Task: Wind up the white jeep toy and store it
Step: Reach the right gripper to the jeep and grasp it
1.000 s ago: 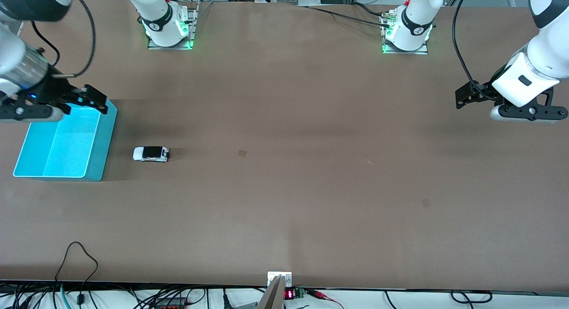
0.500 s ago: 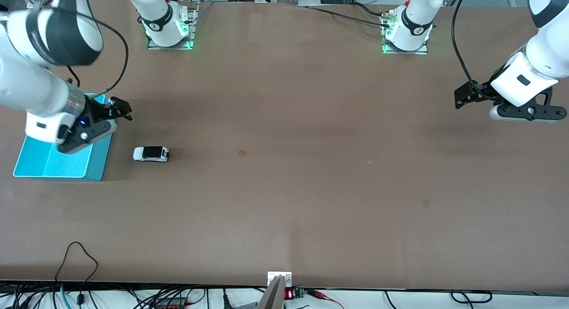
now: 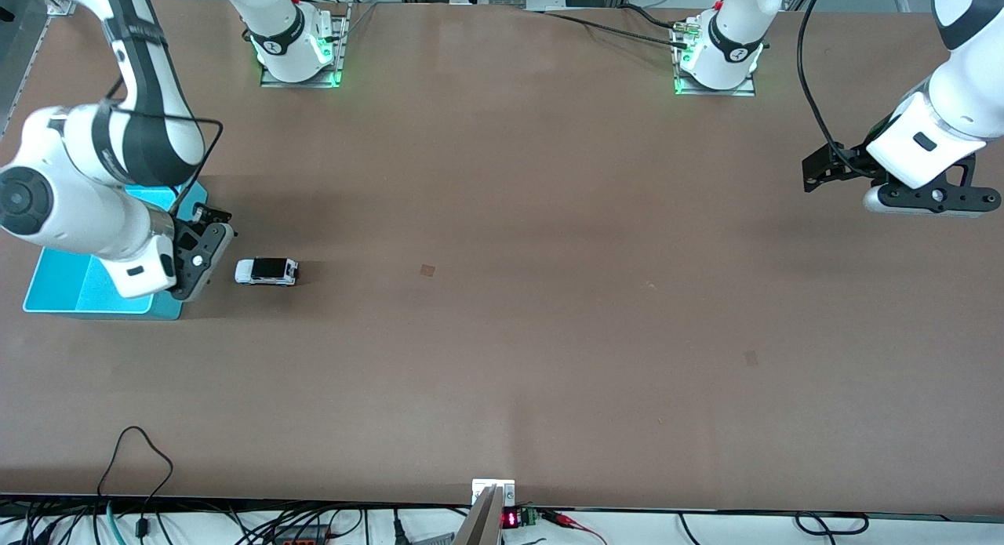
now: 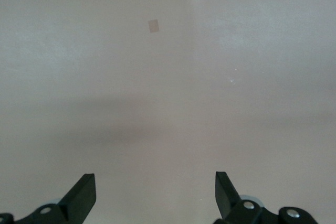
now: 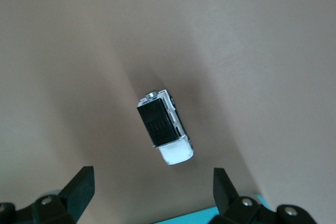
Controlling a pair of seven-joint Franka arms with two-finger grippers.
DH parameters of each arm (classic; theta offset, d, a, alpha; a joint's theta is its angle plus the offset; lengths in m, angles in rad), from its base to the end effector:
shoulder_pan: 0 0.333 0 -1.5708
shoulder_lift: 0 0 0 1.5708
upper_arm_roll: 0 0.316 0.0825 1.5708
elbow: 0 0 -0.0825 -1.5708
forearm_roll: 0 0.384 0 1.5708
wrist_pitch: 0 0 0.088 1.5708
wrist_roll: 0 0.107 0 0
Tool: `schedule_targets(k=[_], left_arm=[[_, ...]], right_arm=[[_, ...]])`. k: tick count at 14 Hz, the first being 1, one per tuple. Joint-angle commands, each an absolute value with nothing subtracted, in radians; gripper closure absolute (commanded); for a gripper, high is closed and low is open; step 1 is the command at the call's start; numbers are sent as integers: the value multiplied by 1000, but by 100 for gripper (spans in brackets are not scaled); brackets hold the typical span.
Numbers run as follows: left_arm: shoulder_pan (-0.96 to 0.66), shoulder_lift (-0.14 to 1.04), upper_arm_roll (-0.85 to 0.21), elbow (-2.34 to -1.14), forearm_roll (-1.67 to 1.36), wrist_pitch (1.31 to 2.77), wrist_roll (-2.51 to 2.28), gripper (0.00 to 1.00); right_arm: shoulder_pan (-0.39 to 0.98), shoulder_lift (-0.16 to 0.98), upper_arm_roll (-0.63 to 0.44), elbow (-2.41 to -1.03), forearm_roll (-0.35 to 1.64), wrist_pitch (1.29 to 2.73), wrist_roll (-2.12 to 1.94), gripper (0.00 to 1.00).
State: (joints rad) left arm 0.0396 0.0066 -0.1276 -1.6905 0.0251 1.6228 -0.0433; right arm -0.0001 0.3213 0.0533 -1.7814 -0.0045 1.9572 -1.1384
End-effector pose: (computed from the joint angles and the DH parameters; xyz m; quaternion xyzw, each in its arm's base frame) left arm 0.5538 -0.0461 0.5687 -0.9990 0.0235 0.0362 0.0145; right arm 0.6217 0.0306 0.3648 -0.8254 -0.5599 0.0587 0.0430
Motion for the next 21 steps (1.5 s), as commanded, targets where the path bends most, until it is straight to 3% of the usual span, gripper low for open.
schedule_targets(k=[1,8,19,20,21], left_arm=[[41,20,-127,-1658,17,1600,-23,0],[38,18,-130,-1658,17,1595,-34,0],[37,17,-132,-1658,17,1592,-35,0],[37,17,-132,-1658,15,1591,-35,0],[37,17,-132,-1660,15,1589,-34,0]], right_arm=[[-23,318,63,-1879,5,2067,-1270,0],[-20,328,66,-2170,3,2509,-1371,0],[-18,410,66,-2207,0,2677,-1378,1],[-18,408,67,-2206,0,2677,-1385,21],[-18,408,67,-2206,0,2677,-1397,54]])
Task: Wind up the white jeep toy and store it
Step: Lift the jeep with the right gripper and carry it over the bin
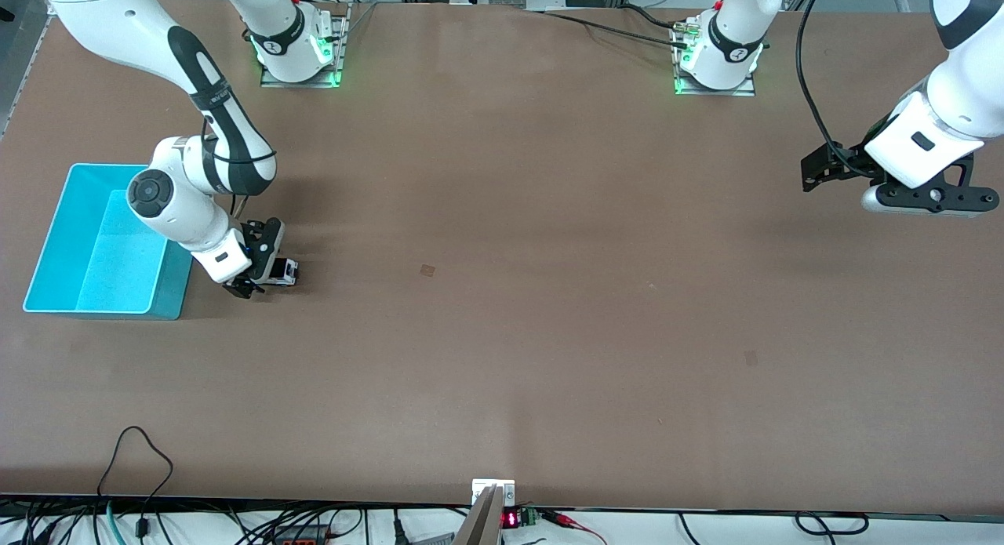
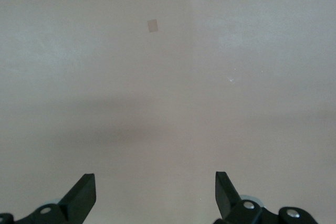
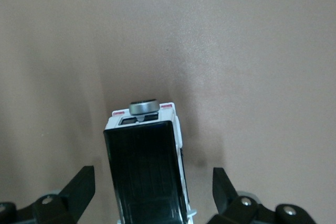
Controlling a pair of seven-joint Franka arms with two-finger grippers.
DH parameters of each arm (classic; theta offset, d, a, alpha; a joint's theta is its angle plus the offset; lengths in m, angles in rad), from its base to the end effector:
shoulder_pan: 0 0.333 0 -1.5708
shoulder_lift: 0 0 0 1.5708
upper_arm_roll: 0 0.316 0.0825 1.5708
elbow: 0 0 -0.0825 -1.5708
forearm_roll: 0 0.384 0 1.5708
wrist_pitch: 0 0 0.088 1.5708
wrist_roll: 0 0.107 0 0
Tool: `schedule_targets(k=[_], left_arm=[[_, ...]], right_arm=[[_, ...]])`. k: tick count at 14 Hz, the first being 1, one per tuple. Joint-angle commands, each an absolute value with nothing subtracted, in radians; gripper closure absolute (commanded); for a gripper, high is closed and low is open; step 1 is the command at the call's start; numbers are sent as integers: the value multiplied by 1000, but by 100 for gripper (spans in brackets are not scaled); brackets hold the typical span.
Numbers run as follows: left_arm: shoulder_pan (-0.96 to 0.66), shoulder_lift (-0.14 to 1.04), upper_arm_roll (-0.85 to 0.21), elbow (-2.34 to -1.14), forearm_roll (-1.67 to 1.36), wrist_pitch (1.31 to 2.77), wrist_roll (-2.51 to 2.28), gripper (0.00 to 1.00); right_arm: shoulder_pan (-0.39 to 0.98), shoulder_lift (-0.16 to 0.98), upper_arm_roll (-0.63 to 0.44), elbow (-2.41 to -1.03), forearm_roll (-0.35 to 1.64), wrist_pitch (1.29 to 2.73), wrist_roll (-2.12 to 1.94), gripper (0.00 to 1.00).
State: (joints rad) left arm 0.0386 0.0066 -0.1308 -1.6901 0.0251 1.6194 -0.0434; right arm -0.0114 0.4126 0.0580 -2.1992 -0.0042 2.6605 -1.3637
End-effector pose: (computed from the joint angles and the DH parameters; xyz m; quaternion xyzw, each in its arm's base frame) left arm 0.5533 -0.0484 0.5687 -0.9989 0.0255 0.0377 0.0147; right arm 0.5601 0.0267 0.1975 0.7618 0.6472 0.0260 0.0068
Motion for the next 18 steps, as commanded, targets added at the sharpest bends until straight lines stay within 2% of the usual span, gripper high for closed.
schedule_targets(k=[1,3,7,12,18], left_arm=[[38,17,-130,-1660,15,1588,-34,0],[38,17,-130,-1658,17,1591,-34,0],[37,17,-132,-1658,17,1591,-34,0],[37,17,-132,-1658,17,1591,-34,0],[37,17,-130,-1658,15,1591,-34,0]], right_arm=[[-18,408,67,-2206,2,2677,-1397,72],[-23,403,67,-2207,3,2675,-1396,100],[-23,387,67,-2197,3,2658,-1390,100],[-29,301,58,-2103,81,2481,-1382,100],[-86,186,48,-2094,130,2370,-1018,100]])
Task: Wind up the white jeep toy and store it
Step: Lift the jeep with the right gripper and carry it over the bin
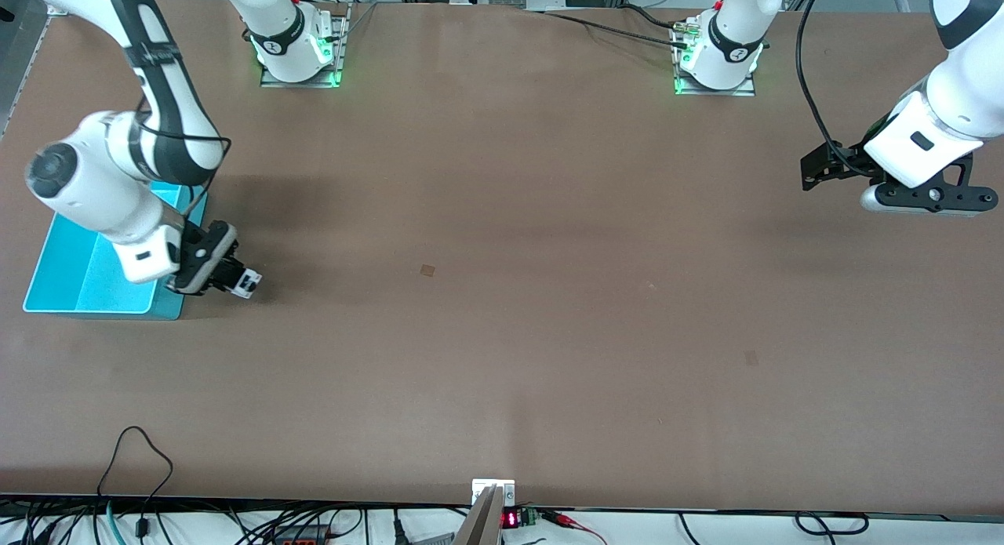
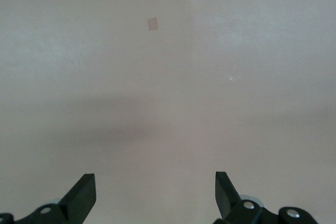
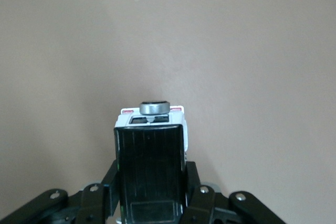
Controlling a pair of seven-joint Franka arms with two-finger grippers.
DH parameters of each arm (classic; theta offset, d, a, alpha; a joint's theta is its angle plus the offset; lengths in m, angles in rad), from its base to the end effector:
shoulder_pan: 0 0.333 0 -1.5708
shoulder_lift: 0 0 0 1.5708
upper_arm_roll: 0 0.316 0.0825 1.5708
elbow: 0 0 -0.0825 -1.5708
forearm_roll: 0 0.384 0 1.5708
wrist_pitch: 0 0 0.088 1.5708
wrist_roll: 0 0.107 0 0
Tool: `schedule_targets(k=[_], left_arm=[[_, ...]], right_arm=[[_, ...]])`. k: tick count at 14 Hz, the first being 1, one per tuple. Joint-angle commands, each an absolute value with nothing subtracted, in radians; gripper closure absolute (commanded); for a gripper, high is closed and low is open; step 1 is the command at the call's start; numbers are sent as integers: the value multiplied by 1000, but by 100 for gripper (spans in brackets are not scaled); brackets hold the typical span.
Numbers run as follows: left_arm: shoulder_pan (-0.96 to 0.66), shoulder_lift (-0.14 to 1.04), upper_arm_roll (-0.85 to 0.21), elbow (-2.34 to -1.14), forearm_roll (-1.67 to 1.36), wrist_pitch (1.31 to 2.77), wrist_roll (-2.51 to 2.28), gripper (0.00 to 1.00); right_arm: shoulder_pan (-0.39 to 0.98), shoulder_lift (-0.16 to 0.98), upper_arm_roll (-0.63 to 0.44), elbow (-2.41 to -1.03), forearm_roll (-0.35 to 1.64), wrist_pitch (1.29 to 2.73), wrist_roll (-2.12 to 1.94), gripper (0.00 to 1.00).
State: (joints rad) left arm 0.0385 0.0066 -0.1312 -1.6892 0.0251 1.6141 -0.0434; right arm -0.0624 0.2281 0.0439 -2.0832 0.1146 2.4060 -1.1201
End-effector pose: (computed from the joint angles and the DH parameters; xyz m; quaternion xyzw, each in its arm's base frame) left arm 0.5527 -0.0486 0.5687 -0.9988 0.0257 0.0399 0.0148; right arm 0.5886 -0.0107 0.3260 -0.8712 -0.4865 -0.0642 0.0127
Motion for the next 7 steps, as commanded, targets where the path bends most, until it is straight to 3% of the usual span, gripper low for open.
schedule_targets(k=[1,7], left_arm=[[37,17,-132,-1658,15,1589,-34,0],[37,17,-130,-1658,15,1589,-35,0]], right_arm=[[-97,181,45,-2092,129,2362,-981,100],[-172,117,31,-2095,30,2241,-654,100]])
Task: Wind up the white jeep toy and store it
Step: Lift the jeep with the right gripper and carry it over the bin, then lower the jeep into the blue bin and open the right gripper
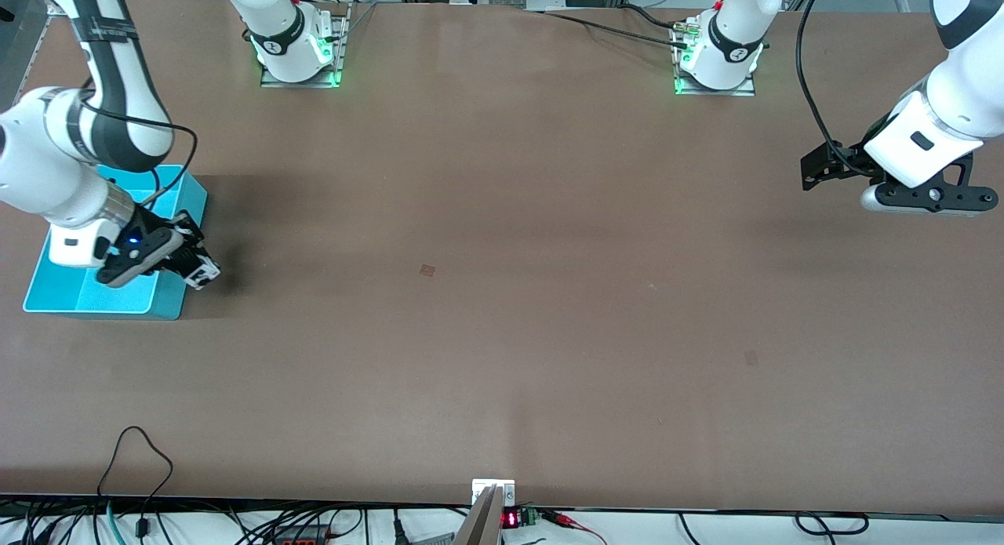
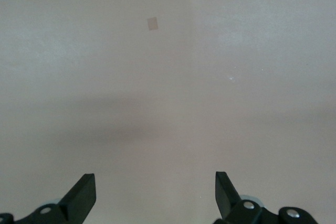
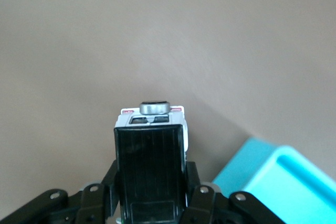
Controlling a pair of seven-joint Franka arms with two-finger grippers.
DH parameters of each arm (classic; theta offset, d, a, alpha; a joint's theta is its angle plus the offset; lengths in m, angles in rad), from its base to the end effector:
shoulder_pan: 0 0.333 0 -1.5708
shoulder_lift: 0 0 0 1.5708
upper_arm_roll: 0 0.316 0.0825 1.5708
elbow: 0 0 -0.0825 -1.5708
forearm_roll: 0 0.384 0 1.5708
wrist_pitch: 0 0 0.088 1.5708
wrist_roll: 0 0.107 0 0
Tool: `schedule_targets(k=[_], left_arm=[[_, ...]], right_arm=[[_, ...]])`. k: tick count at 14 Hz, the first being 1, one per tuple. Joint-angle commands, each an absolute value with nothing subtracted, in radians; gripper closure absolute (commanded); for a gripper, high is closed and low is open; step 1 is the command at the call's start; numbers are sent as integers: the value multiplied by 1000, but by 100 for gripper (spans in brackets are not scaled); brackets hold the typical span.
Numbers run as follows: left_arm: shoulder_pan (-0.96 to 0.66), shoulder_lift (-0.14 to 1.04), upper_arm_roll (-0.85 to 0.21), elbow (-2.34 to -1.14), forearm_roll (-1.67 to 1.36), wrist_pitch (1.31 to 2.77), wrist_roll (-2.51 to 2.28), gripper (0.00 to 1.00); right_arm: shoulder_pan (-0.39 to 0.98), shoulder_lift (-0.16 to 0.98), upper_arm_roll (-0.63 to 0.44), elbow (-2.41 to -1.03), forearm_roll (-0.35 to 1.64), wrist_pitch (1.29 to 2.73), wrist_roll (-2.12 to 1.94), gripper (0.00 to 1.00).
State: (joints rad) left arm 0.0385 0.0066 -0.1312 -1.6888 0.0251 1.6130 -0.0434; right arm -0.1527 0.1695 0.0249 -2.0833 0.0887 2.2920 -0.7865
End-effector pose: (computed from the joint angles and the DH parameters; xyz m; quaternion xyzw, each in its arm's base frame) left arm 0.5526 -0.0486 0.5688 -0.9987 0.0257 0.0402 0.0148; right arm 0.5724 -0.0718 0.3492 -0.9544 -0.2957 -0.0334 0.0236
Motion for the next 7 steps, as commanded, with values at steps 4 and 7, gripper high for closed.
schedule_targets(k=[4,7], left_arm=[[38,17,-130,-1658,15,1589,-34,0],[37,18,-132,-1658,15,1591,-35,0]], right_arm=[[-241,97,31,-2103,-44,2189,-405,100],[-348,106,32,-2109,-81,2198,-384,100]])
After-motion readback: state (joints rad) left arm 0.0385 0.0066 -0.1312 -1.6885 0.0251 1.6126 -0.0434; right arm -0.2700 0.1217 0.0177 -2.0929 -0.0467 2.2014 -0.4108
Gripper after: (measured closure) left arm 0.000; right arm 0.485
